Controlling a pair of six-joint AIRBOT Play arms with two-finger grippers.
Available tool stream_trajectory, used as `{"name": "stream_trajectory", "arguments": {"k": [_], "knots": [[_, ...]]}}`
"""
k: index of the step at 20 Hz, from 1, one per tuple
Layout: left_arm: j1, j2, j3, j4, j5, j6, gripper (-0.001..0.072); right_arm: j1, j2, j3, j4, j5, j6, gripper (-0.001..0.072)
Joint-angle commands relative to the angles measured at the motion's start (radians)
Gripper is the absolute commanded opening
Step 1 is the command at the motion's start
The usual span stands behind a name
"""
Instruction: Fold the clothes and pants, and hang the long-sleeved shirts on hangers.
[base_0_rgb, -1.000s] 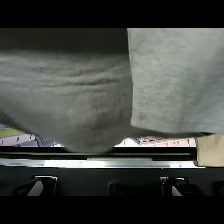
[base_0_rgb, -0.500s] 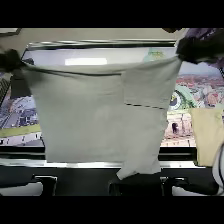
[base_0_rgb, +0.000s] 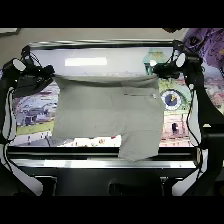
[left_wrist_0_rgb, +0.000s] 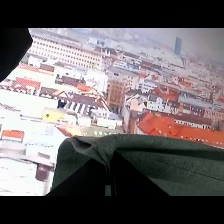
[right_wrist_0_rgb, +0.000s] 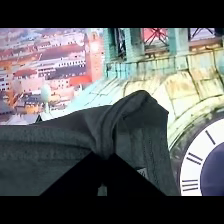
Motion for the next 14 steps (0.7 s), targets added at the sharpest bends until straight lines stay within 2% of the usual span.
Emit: {"name": "stream_trajectory", "arguments": {"k": [1, 9, 11, 14], "knots": [[0.003, -0.032, 0.016, -0.006, -0.033, 0.012, 0.0015, 0.001, -0.031, 0.002, -0.021, 0.011, -0.001, 0.0037], [0.005, -0.033, -0.022, 0.114, -0.481, -0.026, 0.0015, 0.001, -0.031, 0.001, -0.086, 0.348, -0.014, 0.0038], [0.002, -0.037, -0.040, 0.137, -0.531, -0.026, 0.0015, 0.001, -0.036, 0.001, -0.085, 0.391, -0.017, 0.0038], [-0.003, -0.040, -0.085, 0.141, -0.539, -0.037, 0.0015, 0.001, -0.058, -0.001, -0.086, 0.423, -0.024, 0.0038]]}}
